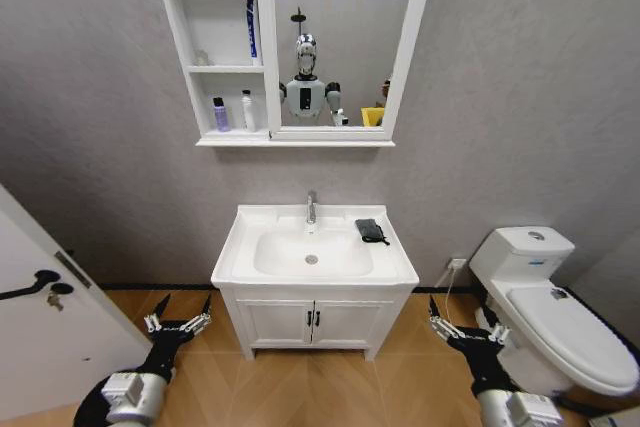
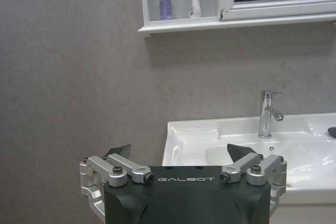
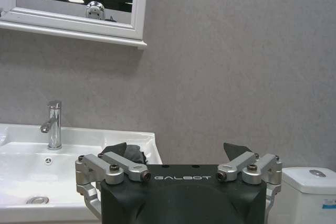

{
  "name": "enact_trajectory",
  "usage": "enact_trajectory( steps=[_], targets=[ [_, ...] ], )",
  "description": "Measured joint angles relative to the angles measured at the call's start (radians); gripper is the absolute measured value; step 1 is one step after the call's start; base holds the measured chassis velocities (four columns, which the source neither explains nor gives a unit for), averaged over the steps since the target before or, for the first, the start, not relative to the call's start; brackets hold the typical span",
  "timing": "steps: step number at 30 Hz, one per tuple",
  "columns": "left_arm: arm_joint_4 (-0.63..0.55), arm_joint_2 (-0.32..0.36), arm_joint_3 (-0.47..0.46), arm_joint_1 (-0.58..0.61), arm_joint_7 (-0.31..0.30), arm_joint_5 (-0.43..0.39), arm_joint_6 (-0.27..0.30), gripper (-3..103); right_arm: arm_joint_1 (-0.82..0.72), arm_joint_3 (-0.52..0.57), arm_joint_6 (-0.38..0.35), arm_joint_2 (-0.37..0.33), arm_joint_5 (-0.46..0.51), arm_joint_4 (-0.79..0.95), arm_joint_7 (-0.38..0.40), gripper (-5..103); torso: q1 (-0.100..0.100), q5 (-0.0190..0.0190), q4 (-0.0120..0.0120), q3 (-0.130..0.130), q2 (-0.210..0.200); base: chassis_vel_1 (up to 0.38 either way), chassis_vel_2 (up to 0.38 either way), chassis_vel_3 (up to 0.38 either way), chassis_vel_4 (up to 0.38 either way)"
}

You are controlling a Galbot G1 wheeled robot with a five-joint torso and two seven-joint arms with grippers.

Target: Move facial cleanser and shampoo from washbasin to cabinet, then wipe washbasin with towel.

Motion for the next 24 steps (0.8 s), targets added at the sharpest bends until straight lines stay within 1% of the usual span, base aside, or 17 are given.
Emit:
enact_trajectory(
  steps=[1,2,5,6,7,8,9,11,12,15,16,17,20,22,23,24],
  targets=[
    [0.0,0.0,0.0,0.0,0.0,0.0,0.0,100,0.0,0.0,0.0,0.0,0.0,0.0,0.0,100,0.0,-0.001,-0.0001,0.0,0.0,0.266,-0.323,-0.299,0.282],
    [0.0,0.0,0.0,0.0,0.0,0.0,0.0,100,0.0,0.0,0.0,0.0,0.0,0.0,0.0,100,0.0,-0.0001,0.0002,0.0,0.0,0.319,-0.323,-0.33,0.308],
    [0.0,0.0,0.0,0.0,0.0,0.0,0.0,100,0.0,0.0,0.0,0.0,0.0,0.0,0.0,100,0.0,-0.0002,0.0,0.0,0.0,0.365,-0.329,-0.33,0.315],
    [0.0,0.0,0.0,0.0,0.0,0.0,0.0,100,0.0,0.0,0.001,0.0,0.0,0.0,0.0,100,0.0,-0.0011,-0.0003,0.0,0.0,0.335,-0.354,-0.329,0.348],
    [0.0,0.0,0.0,0.0,0.0,0.0,0.0,100,0.0,0.0,0.001,0.0,0.0,0.0,0.0,100,0.0,-0.0011,-0.0003,0.0,0.0,0.335,-0.354,-0.329,0.348],
    [0.0,0.0,0.0,0.0,0.0,0.0,0.0,100,0.0,0.0,0.001,0.0,0.0,0.0,0.0,100,0.0,-0.0002,0.0,0.0,0.0,0.388,-0.38,-0.383,0.348],
    [0.0,0.0,0.0,0.0,0.0,0.0,0.0,100,0.0,0.0,0.001,0.0,0.0,0.0,0.0,100,0.0,-0.0003,0.0003,0.0,0.0,0.388,-0.401,-0.375,0.362],
    [0.0,0.0,0.0,0.0,0.0,0.0,0.0,100,0.0,0.0,0.001,0.0,0.0,0.0,0.0,100,0.0,-0.0002,0.0001,0.0,0.0,0.383,-0.401,-0.375,0.368],
    [0.0,0.0,0.0,0.0,0.0,0.0,0.0,100,0.0,0.0,0.001,0.0,0.0,0.0,0.0,100,-0.001,-0.001,-0.0002,0.0,0.0,0.376,-0.358,-0.365,0.371],
    [0.0,0.0,0.0,0.0,0.0,0.0,0.0,100,0.0,0.0,0.001,0.0,0.0,0.0,0.0,100,0.0,-0.0003,0.0003,0.0,0.0,0.375,-0.391,-0.362,0.368],
    [0.0,0.0,0.0,0.0,0.0,0.0,0.0,100,0.0,0.0,0.001,0.0,0.0,0.0,0.0,100,0.0,0.0,0.0002,0.0,0.0,0.334,-0.375,-0.349,0.346],
    [0.0,0.0,0.0,0.0,0.0,0.0,0.0,100,0.0,0.0,0.001,0.0,0.0,0.0,0.0,100,0.0,-0.0009,-0.0002,0.0,0.0,0.334,-0.38,-0.341,0.346],
    [0.0,0.0,0.0,0.0,0.0,0.0,0.0,100,0.0,0.0,0.001,0.0,0.0,0.0,0.0,100,0.0,0.0,0.0003,0.0,0.0,0.349,-0.375,-0.343,0.35],
    [0.0,0.0,0.0,0.0,0.0,0.0,0.0,100,0.0,0.0,0.001,0.0,0.0,0.0,0.0,100,0.0,0.0001,0.0,0.0,0.0,0.36,-0.348,-0.332,0.346],
    [0.0,0.0,0.0,0.0,0.0,0.0,0.0,100,0.0,0.0,0.001,0.0,0.0,0.0,0.0,100,0.0,-0.0011,-0.0002,0.0,0.0,0.332,-0.33,-0.315,0.308],
    [0.0,0.0,0.0,0.0,0.0,0.0,0.0,100,0.0,0.0,0.001,0.0,0.0,0.0,0.0,100,0.0,-0.0003,0.0,0.0,0.0,0.287,-0.308,-0.315,0.273]
  ],
)
